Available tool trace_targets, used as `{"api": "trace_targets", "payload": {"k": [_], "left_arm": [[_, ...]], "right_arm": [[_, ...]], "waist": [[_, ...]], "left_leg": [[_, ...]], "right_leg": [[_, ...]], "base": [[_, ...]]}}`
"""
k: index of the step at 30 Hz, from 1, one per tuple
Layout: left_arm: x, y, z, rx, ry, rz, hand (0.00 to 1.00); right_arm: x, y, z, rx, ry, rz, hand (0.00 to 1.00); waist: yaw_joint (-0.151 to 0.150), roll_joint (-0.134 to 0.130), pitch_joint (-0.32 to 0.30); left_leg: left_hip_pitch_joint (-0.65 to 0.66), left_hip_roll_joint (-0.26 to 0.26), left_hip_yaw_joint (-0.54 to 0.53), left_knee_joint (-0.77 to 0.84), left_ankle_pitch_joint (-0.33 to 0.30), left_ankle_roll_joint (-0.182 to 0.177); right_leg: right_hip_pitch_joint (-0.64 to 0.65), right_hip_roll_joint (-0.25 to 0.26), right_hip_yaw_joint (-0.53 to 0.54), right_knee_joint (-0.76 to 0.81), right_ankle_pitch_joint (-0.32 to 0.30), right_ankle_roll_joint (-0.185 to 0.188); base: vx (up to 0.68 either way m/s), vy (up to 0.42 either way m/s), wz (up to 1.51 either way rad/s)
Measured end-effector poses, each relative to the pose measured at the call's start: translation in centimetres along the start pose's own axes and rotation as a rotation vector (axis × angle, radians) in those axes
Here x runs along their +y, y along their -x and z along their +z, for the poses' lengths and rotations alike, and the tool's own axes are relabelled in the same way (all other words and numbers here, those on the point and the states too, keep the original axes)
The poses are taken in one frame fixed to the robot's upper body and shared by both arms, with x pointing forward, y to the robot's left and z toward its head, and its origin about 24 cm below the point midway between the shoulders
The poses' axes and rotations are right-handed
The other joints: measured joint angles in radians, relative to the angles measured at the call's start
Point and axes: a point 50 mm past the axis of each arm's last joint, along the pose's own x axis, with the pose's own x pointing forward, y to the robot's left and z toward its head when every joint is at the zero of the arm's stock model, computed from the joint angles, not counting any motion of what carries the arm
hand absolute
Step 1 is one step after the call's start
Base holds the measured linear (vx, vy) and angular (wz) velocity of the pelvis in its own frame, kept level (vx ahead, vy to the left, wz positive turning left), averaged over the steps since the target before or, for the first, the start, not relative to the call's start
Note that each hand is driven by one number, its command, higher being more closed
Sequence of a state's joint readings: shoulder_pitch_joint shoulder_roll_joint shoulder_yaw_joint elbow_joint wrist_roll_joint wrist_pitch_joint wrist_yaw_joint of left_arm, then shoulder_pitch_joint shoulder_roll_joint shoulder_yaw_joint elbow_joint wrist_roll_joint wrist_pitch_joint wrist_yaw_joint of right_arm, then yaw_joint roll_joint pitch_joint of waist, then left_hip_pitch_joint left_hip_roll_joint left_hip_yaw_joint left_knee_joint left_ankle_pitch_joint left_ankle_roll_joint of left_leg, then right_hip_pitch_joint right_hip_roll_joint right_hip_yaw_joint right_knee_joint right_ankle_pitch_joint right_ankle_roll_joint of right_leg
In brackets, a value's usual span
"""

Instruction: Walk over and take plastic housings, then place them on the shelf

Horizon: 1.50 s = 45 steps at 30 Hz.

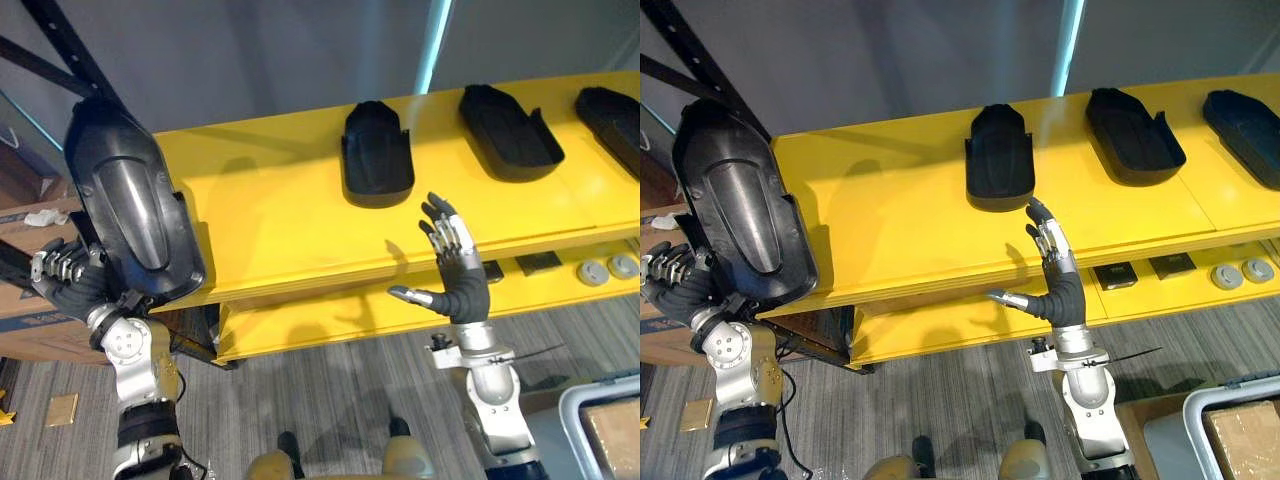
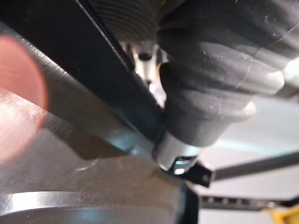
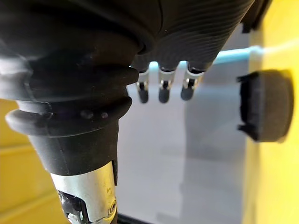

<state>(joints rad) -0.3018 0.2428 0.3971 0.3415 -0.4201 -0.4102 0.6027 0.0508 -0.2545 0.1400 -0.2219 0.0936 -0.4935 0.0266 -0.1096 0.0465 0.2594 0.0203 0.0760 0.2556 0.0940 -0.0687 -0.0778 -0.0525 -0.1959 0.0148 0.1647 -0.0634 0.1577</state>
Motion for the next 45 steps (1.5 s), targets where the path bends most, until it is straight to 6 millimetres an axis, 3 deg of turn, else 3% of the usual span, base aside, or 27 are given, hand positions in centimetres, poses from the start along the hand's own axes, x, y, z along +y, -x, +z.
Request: {"api": "trace_targets", "payload": {"k": [5,8,12,15,22,29,30,40,45], "left_arm": [[-1.2,-1.3,-0.2,0.058,0.086,-0.065,1.0],[-1.5,-2.0,-0.6,0.101,0.092,-0.123,1.0],[-1.4,-2.1,-2.6,0.233,0.005,-0.142,1.0],[-1.0,-2.4,-3.4,0.288,-0.022,-0.108,1.0],[-0.3,-2.7,-4.0,0.351,-0.025,-0.012,1.0],[-1.9,-3.4,-3.2,0.36,0.055,-0.015,1.0],[-2.2,-3.5,-3.1,0.358,0.061,-0.019,0.0],[-3.6,-4.0,-2.1,0.337,0.111,-0.036,0.0],[-3.5,-5.9,0.2,0.234,0.049,-0.018,0.0]], "right_arm": [[-0.4,-0.5,0.3,-0.017,0.019,0.066,0.0],[-0.3,-0.5,0.3,-0.013,0.005,0.097,0.0],[0.3,-0.5,0.1,0.002,-0.015,0.143,0.0],[0.7,-0.5,0.0,0.015,-0.025,0.165,0.0],[1.7,-0.6,-0.1,0.021,-0.046,0.212,0.0],[2.7,-1.1,1.7,-0.058,-0.076,0.242,0.0],[2.7,-1.1,1.7,-0.061,-0.077,0.242,0.0],[3.4,-1.2,1.9,-0.058,-0.105,0.239,0.0],[3.4,-0.9,2.0,-0.051,-0.132,0.225,0.0]], "waist": [[-0.032,0.045,0.024],[-0.044,0.056,0.03],[-0.053,0.063,0.037],[-0.059,0.052,0.055],[-0.065,0.064,0.089],[-0.077,0.065,0.115],[-0.077,0.066,0.119],[-0.078,0.066,0.12],[-0.089,0.066,0.12]], "left_leg": [[-0.005,-0.001,0.002,-0.002,0.017,0.014],[-0.005,0.0,0.002,0.0,0.028,0.009],[-0.005,-0.005,0.015,-0.015,0.027,0.006],[-0.008,-0.007,0.028,-0.022,0.02,-0.003],[-0.025,-0.015,0.054,-0.012,0.017,-0.007],[-0.045,-0.014,0.059,-0.01,0.018,-0.01],[-0.045,-0.014,0.06,-0.01,0.018,-0.01],[-0.05,-0.014,0.079,-0.011,0.018,-0.01],[-0.038,-0.014,0.082,-0.008,0.017,-0.01]], "right_leg": [[-0.036,0.006,0.037,0.03,-0.002,-0.002],[-0.059,0.008,0.053,0.06,-0.012,-0.005],[-0.106,0.007,0.076,0.1,-0.036,-0.01],[-0.134,0.007,0.096,0.132,-0.038,-0.005],[-0.196,0.003,0.13,0.203,-0.052,0.005],[-0.229,0.005,0.134,0.242,-0.066,0.005],[-0.229,0.005,0.134,0.241,-0.066,0.005],[-0.244,0.005,0.141,0.247,-0.072,0.007],[-0.23,0.007,0.144,0.247,-0.072,0.007]], "base": [[-0.02,-0.022,-0.15],[-0.06,-0.044,-0.16],[-0.09,-0.017,-0.13],[-0.06,0.003,-0.13],[-0.02,-0.007,-0.08],[0.01,-0.001,0.0],[0.03,0.002,0.02],[0.0,-0.001,-0.01],[0.0,-0.001,-0.01]]}}
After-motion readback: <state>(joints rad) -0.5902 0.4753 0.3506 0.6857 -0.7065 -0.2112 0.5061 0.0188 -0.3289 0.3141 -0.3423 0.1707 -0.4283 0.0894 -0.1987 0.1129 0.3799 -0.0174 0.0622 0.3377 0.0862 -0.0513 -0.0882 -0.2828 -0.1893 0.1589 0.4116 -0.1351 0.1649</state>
